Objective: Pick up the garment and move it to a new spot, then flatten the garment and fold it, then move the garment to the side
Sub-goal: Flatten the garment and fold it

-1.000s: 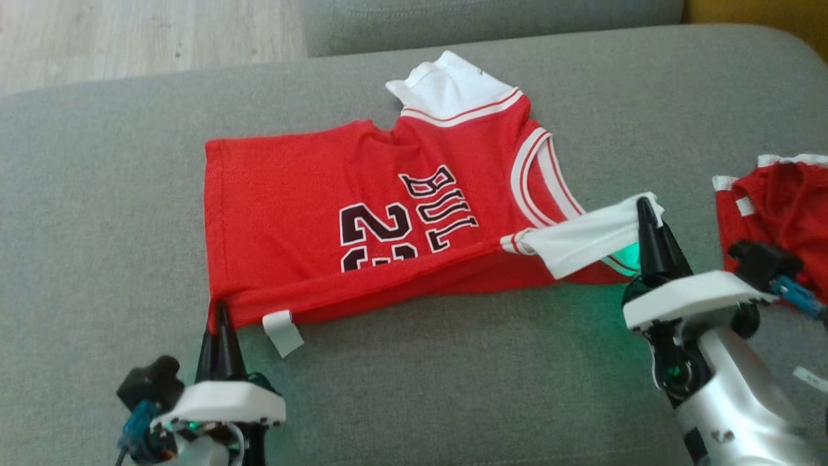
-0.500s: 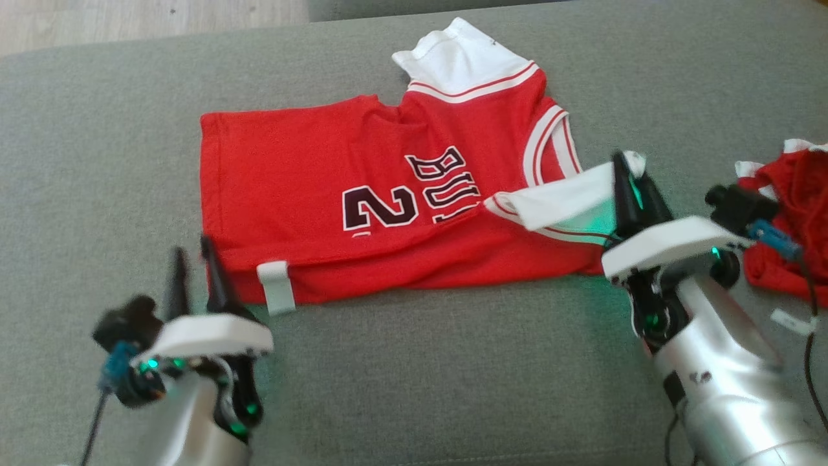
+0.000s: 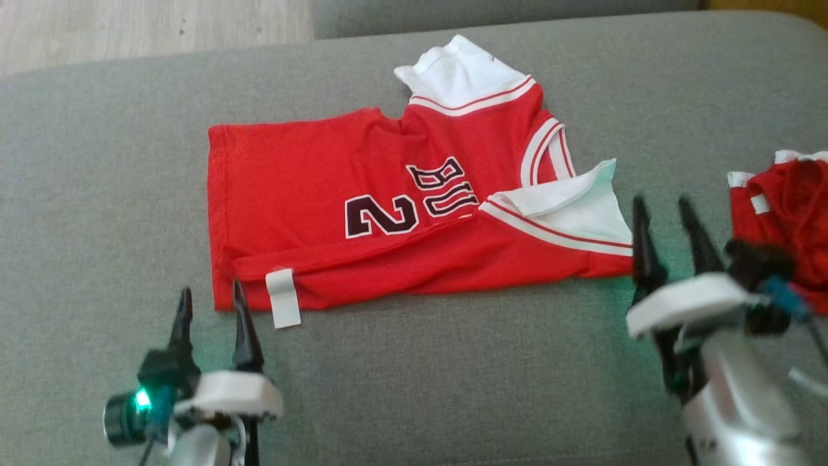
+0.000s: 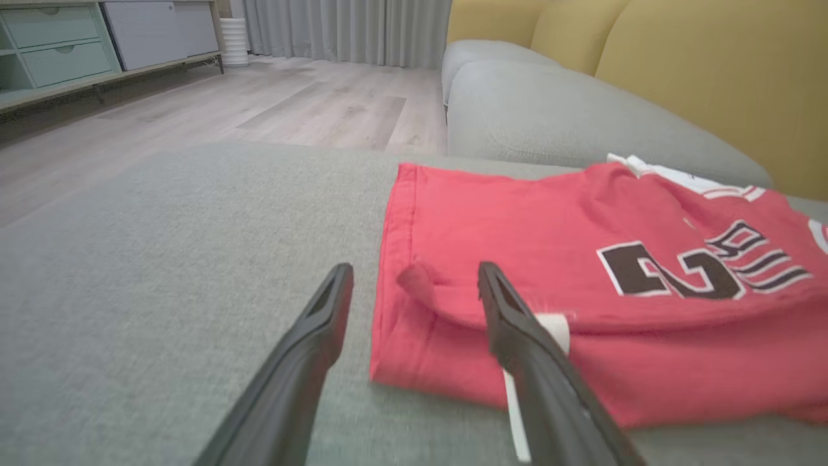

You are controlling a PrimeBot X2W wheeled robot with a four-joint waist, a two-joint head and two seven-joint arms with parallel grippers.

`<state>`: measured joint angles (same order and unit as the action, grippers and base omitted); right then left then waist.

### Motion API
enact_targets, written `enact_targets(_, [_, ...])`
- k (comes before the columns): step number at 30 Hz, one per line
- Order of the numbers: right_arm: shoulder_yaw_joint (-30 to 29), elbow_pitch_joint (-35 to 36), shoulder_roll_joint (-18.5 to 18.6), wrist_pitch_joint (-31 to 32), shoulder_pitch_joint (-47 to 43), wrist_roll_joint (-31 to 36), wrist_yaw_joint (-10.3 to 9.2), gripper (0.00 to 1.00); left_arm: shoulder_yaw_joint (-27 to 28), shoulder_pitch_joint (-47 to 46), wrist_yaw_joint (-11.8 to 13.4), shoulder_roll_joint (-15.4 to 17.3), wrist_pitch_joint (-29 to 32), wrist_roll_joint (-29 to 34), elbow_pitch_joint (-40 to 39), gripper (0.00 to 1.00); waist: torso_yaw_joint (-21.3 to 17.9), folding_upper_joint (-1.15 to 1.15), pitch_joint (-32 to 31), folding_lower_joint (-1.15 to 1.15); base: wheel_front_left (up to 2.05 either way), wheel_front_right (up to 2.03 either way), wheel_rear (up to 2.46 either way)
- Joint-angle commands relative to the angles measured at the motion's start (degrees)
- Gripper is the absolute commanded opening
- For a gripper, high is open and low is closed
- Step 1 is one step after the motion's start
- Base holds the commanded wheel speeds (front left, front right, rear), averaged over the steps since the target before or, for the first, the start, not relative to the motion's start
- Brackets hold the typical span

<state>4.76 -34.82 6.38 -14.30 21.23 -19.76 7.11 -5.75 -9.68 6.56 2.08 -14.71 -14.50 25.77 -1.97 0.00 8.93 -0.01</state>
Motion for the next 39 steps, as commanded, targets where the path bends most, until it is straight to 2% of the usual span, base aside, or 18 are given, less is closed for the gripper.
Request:
enact_targets(1, [0.21,2.53,-1.32,-0.69,-1.09,2.29,0.37,1.00,1.49,0.28,0.23,0.80,-0.29,1.60,-1.17,1.00,-0.06,0.00,-0.92,0.01,0.00,0.00,0.00])
enact_targets(9, [-2.54,4.36,-2.94,-0.69,-8.65,7.95,0.37,1.00,3.32,6.70,-0.23,0.80,-0.29,4.56,-1.32,1.00,-0.12,0.00,-4.34,0.01,0.00,0.00,0.00])
enact_targets(21, [-3.25,4.60,-3.47,-0.70,-13.74,8.08,0.37,1.00,3.36,11.32,-0.96,0.80,-0.29,4.62,-1.59,1.00,0.19,0.00,-7.73,0.01,0.00,0.00,0.00])
enact_targets(26, [-2.21,4.31,-3.48,-0.70,-12.59,6.99,0.37,1.00,2.91,10.62,-1.08,0.80,-0.29,4.48,-1.97,1.00,0.16,0.00,-7.02,0.01,0.00,0.00,0.00])
enact_targets(31, [-3.24,0.66,-3.49,-0.70,-8.13,5.29,0.37,1.00,1.66,9.06,-1.25,0.80,-0.29,4.07,-2.27,1.00,0.48,0.00,-4.67,0.01,0.00,0.00,0.00])
enact_targets(35, [-2.90,-2.88,-3.49,-0.70,-4.37,5.32,0.37,1.00,0.29,7.85,-1.23,0.80,-0.29,3.71,-2.16,1.00,1.28,0.00,-2.88,0.01,0.00,0.00,0.00])
enact_targets(39, [-4.17,-9.76,-3.49,-0.70,-1.16,6.70,0.37,1.00,-1.04,6.67,-1.18,0.80,-0.29,3.37,-2.06,1.00,2.50,0.00,-1.42,0.01,0.00,0.00,0.00])
